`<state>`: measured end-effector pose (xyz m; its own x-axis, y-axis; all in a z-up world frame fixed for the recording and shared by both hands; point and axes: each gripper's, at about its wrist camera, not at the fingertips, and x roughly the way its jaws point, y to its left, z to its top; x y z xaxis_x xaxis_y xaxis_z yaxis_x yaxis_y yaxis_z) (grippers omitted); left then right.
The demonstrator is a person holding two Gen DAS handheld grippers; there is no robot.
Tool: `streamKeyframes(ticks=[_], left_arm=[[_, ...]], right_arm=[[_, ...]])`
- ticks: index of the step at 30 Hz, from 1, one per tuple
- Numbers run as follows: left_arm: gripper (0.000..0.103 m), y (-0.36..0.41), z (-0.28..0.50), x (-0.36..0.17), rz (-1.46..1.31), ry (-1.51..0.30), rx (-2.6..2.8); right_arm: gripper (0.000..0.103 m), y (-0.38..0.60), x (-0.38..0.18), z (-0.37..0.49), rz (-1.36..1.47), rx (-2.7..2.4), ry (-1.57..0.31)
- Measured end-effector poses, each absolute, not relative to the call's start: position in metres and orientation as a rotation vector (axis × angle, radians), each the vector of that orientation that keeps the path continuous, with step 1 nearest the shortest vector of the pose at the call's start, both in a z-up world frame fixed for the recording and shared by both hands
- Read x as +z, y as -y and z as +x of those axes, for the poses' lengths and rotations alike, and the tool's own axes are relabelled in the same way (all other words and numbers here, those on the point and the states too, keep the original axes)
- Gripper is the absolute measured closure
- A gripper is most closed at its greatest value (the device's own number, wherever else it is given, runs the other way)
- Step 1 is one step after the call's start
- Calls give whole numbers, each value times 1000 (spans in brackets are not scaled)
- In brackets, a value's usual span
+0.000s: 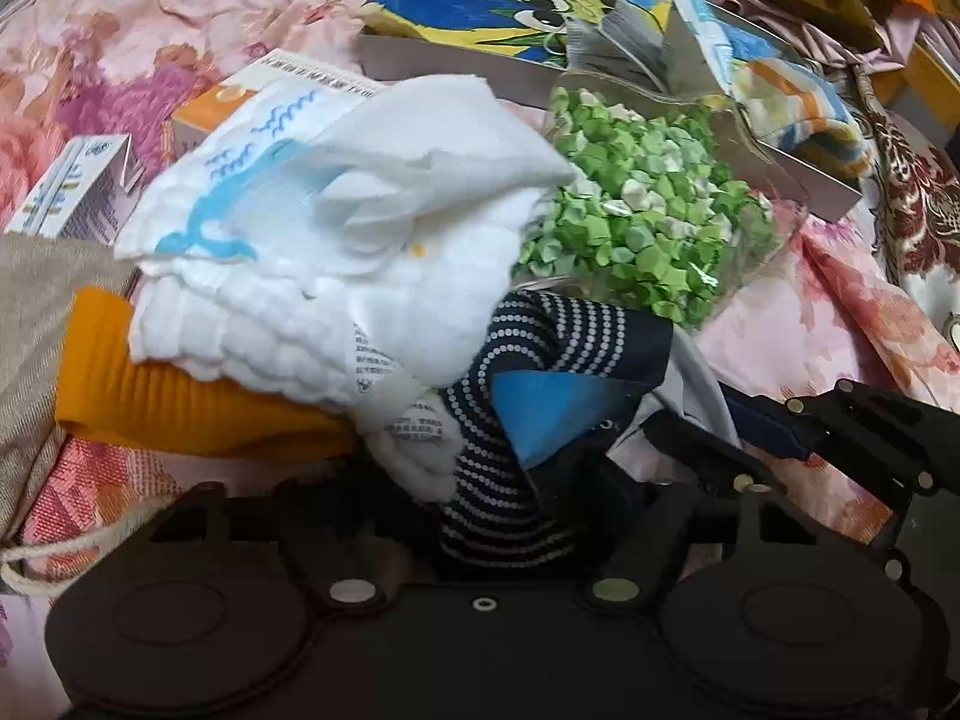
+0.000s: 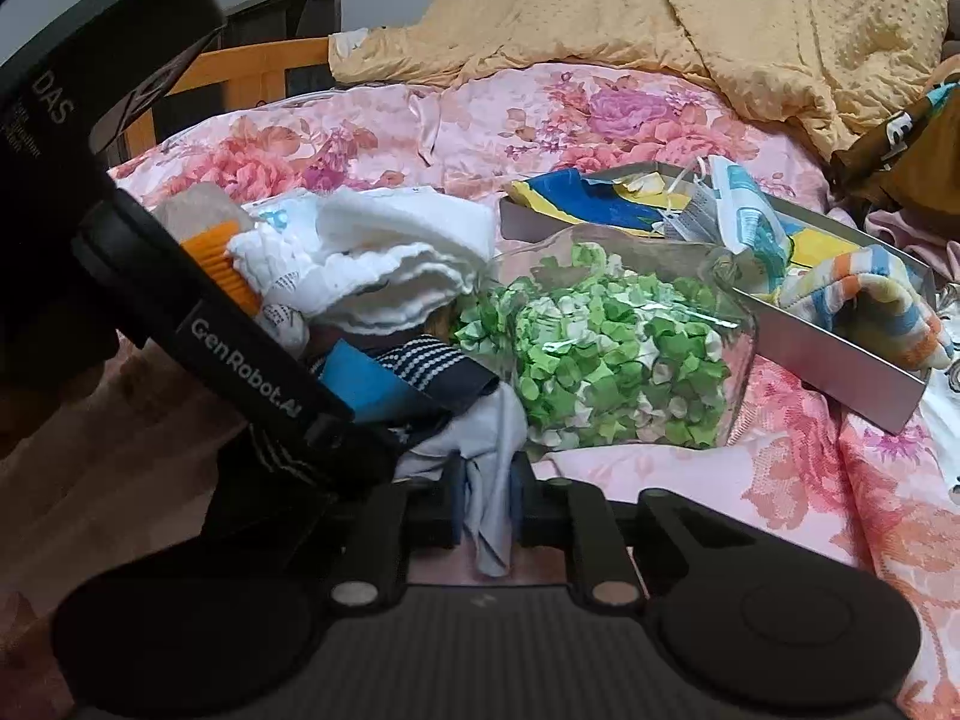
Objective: Organize soft objects
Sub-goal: 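Grasp the striped sock with the left tool while the right tool grasps the grey cloth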
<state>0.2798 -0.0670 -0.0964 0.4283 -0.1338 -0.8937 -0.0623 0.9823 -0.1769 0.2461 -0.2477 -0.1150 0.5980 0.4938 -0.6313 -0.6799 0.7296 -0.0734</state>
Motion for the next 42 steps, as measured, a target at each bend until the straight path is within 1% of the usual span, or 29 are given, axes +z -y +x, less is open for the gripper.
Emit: streamKeyframes(ticks=[1,3,4,6,7,8,9,11,12,13,18,20,23,27,33,36,38,40,41,42], left_arm=[[38,67,279,-95,-192,-1127,-42],[49,66,276,-93,-186,-1121,-41],[52,65,275,-92,-180,-1118,-41],[64,63,271,-90,-171,-1111,-37],[68,62,270,-89,-174,-1112,-36],[82,61,267,-88,-189,-1117,-51],[86,60,266,-88,-207,-1129,-73],[86,63,260,-88,-196,-1130,-82],[86,65,257,-88,-181,-1131,-91],[86,67,255,-89,-160,-1130,-96],[89,60,250,-91,-139,-1137,-67],[90,55,247,-92,-138,-1139,-53],[91,49,242,-91,-151,-1141,-56],[92,41,233,-90,-192,-1150,-106],[96,33,221,-93,-185,-1153,-122],[96,33,223,-92,-174,-1147,-115],[94,33,226,-93,-184,-1148,-116],[91,33,230,-94,-202,-1148,-125],[90,33,232,-95,-205,-1149,-129],[87,34,234,-96,-206,-1149,-132]], right_arm=[[90,249,-114,246,-318,692,-626],[92,252,-111,246,-312,685,-624],[93,254,-110,245,-313,679,-621],[93,256,-108,245,-313,671,-621],[93,257,-107,245,-309,668,-623],[93,258,-107,245,-300,669,-625],[92,260,-107,245,-288,673,-627],[91,263,-107,247,-256,679,-635],[85,265,-107,249,-233,682,-641],[81,267,-107,250,-212,686,-646],[69,267,-108,252,-143,728,-660],[67,264,-109,251,-139,742,-657],[62,259,-111,250,-154,748,-659],[61,257,-114,250,-169,731,-671],[53,254,-110,247,-131,807,-655],[53,243,-112,246,-144,824,-655],[59,233,-117,248,-155,822,-672],[75,228,-121,248,-164,824,-691],[77,227,-121,247,-172,827,-692],[81,226,-122,246,-178,828,-688]])
